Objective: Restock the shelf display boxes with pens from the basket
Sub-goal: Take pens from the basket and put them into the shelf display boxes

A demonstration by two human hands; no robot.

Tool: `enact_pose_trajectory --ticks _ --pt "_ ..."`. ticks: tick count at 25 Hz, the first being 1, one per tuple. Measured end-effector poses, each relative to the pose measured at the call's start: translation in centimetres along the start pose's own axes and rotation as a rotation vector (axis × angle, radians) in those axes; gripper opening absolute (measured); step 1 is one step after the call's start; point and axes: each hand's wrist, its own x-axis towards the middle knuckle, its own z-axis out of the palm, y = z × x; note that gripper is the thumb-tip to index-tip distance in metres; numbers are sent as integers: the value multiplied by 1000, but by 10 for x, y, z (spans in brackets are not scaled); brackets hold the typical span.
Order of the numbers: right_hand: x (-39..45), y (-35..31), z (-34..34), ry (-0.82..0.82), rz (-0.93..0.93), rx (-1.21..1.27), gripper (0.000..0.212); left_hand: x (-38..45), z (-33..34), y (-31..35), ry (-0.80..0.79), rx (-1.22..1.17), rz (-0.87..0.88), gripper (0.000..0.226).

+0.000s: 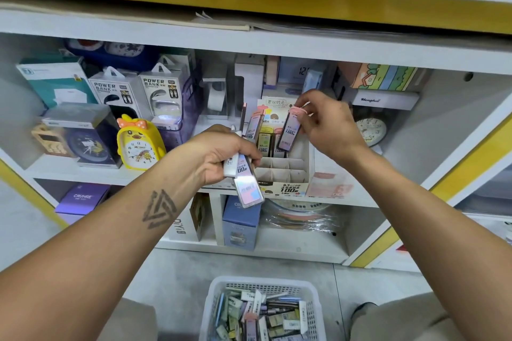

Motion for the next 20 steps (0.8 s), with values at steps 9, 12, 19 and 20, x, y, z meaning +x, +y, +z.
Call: enact_pose_trajectory --ticks 9,12,19,20 --pt "-2 2 19 -65 -42 -142 12 3 3 -5 -5 28 -1 31" --pt "-1 -15 15 -100 151 314 11 4 6 -6 1 31 -1 45" --pt "-2 -34 18 -155 407 569 6 1 15 -8 -96 20 3 41" --pt "-2 -34 17 -136 427 570 5 1 15 -8 -112 4 -2 39"
